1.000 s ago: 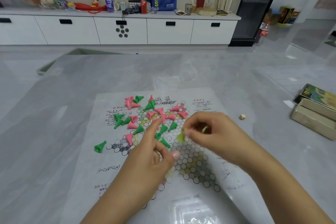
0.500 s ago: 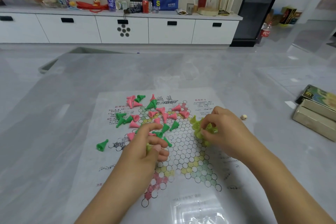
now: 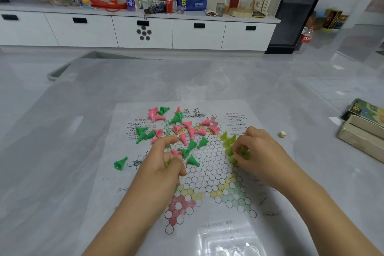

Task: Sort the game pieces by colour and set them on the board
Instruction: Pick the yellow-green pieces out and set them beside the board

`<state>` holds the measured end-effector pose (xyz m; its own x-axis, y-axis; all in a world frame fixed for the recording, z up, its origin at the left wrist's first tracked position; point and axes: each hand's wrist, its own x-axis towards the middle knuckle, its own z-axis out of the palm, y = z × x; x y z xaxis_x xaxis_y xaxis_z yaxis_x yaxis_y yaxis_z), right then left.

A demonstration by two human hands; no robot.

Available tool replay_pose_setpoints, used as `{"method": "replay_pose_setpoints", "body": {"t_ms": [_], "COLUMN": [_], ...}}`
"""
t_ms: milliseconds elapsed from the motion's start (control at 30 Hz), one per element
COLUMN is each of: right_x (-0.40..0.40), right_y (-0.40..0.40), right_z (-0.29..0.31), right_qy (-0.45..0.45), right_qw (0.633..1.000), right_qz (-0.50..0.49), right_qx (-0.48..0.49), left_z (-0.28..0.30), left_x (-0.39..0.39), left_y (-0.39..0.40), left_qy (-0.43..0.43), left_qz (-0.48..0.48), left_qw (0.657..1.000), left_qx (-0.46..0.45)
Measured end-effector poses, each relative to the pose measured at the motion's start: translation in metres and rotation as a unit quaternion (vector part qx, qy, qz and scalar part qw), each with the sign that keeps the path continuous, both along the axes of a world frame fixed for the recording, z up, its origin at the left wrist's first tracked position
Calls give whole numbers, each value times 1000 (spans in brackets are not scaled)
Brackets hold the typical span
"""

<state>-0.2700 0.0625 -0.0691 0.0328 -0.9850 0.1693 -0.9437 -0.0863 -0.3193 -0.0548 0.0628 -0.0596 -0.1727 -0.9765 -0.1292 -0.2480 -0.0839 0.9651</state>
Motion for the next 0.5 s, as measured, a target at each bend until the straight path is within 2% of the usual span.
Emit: {"method": "replay_pose_setpoints", "body": {"t_ms": [233, 500], "right_x": [-1, -1], "right_y": [1, 2], "right_z": [-2, -2], "right_qy": [-2, -2], "right_qw": [1000, 1000], "right_qz": [6, 8], "right_qx": [2, 4], "left_z": [-3, 1], "left_x": [0, -4], "left_y": [-2, 5], "left_qy": [-12, -26], "left_qz": [-18, -92], "left_qw": [1000, 995], "left_qx": [14, -3]}}
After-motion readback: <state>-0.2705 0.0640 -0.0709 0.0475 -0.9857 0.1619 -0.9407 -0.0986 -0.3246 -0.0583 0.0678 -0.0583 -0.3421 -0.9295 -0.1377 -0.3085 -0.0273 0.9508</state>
